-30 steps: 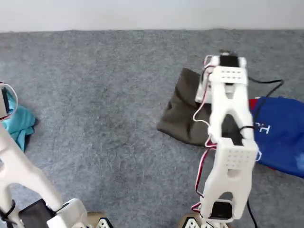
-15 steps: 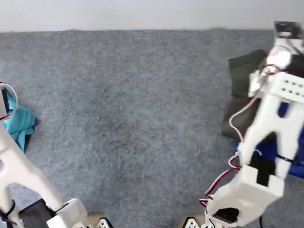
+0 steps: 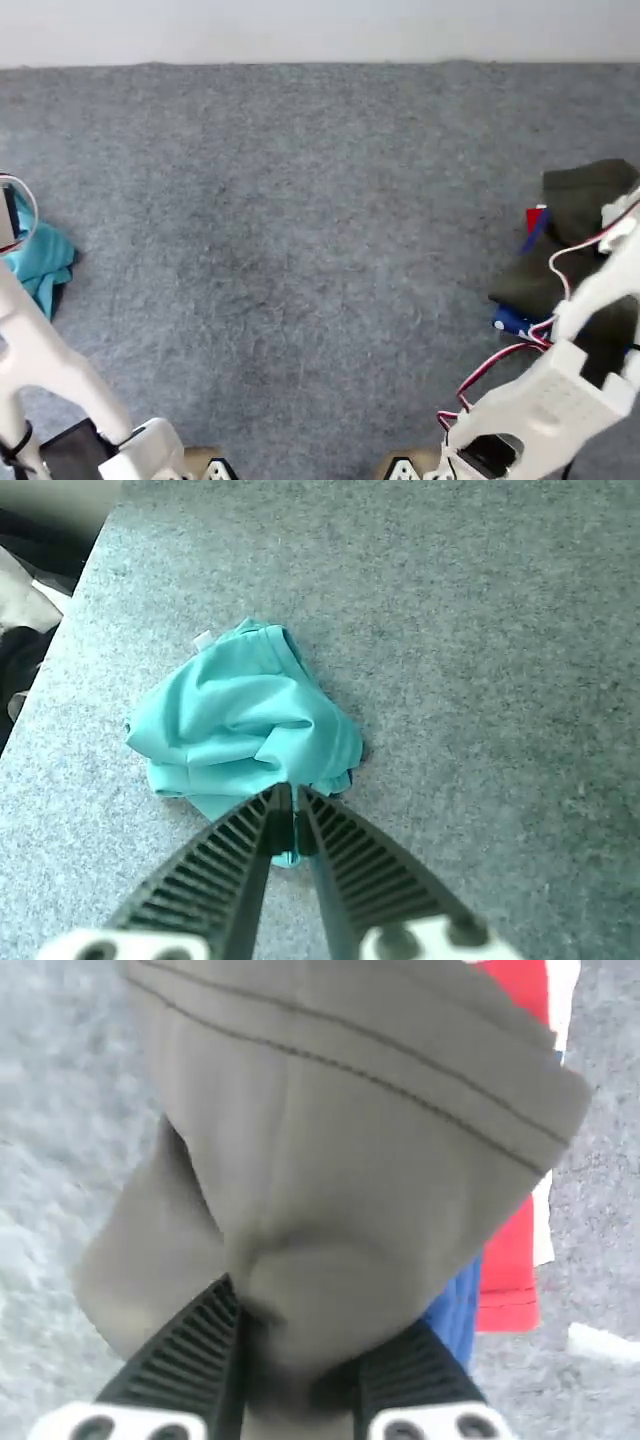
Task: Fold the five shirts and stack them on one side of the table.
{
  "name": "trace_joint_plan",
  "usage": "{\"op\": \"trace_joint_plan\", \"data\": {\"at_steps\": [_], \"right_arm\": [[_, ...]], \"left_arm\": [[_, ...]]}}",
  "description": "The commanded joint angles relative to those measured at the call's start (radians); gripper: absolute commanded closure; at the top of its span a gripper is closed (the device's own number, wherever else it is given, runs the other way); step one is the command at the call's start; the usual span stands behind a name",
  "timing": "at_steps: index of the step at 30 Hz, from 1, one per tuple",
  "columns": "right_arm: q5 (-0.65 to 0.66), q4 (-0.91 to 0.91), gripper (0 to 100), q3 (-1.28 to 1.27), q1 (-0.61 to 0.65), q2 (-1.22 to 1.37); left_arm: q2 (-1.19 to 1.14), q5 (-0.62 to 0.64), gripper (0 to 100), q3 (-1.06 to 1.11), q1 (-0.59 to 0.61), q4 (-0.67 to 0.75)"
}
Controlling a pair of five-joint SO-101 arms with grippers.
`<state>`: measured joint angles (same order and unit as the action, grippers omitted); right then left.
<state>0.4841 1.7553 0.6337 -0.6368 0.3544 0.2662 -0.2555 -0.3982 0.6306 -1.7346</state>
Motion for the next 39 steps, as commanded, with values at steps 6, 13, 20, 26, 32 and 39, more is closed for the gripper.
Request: {"op": "trace_joint_plan", "data": {"at_steps": [6, 13, 20, 26, 32, 39], "right_arm": [[0.041, 0.038, 54.8, 0.195, -0.077, -0.056], [0.041, 0.038, 73.6, 0.256, -0.071, -0.097], [0.041, 0.039, 95.0, 0.135, -0.028, -0.077], [0.172, -0.044, 98.8, 0.011, -0.051, 0.036], [0.232, -0.318, 98.8, -0.012, -0.122, 0.321], [0.23, -0.036, 98.8, 0.232, -0.101, 0.231]], "left_arm": [[0.031, -0.008, 98, -0.004, 0.005, -0.018], [0.031, -0.008, 98, -0.004, 0.005, -0.018], [0.031, -0.008, 98, -0.004, 0.005, -0.018], [0.031, -0.008, 98, -0.004, 0.005, -0.018], [0.031, -0.008, 98, -0.004, 0.005, -0.018], [0.031, -0.008, 98, -0.004, 0.005, -0.018]]}}
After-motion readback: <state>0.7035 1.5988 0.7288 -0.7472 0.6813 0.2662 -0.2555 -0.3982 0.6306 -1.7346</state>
